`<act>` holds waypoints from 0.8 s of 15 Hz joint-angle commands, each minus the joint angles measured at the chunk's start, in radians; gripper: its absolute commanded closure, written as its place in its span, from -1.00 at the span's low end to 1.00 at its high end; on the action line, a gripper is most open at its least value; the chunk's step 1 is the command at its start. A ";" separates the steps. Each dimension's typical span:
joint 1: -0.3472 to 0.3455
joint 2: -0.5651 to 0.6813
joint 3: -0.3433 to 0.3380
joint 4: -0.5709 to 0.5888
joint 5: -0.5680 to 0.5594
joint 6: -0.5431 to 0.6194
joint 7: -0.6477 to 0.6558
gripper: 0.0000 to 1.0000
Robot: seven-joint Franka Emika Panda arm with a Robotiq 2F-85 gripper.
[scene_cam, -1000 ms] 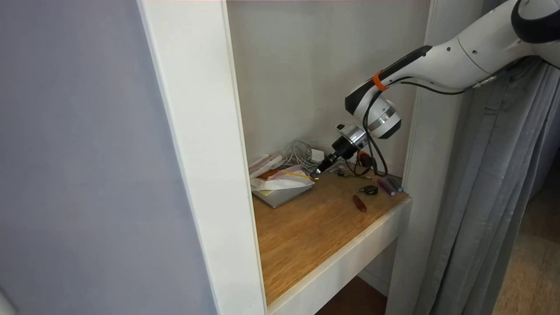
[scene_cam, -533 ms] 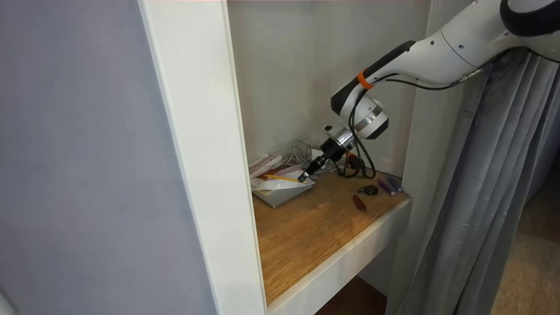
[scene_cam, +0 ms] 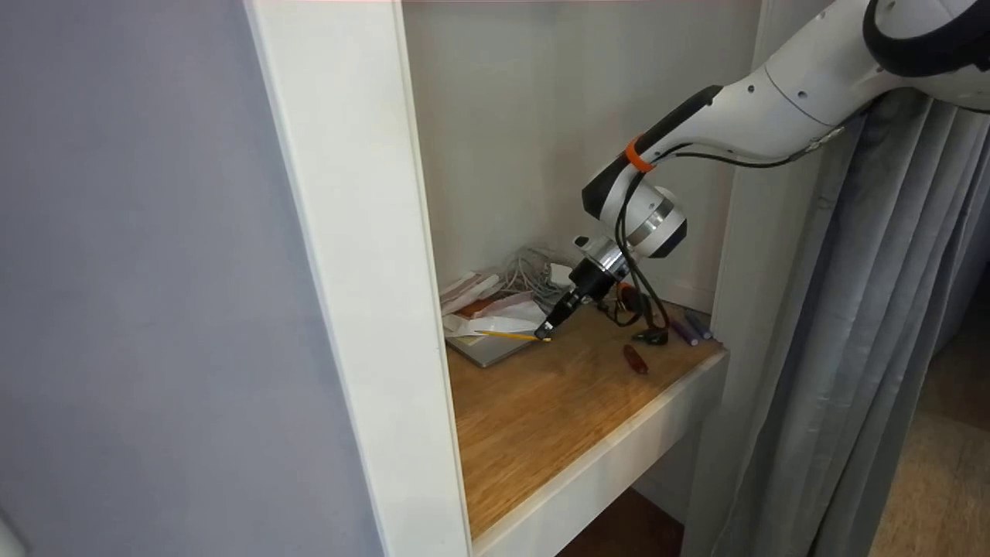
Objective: Move the yellow pencil from the right to the left side of the bench
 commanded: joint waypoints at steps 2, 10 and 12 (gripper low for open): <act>0.069 -0.011 -0.061 -0.062 0.019 -0.032 -0.039 0.93; 0.154 0.037 -0.080 -0.068 0.034 0.128 -0.035 0.92; 0.167 0.054 -0.073 -0.062 0.030 0.173 -0.029 0.92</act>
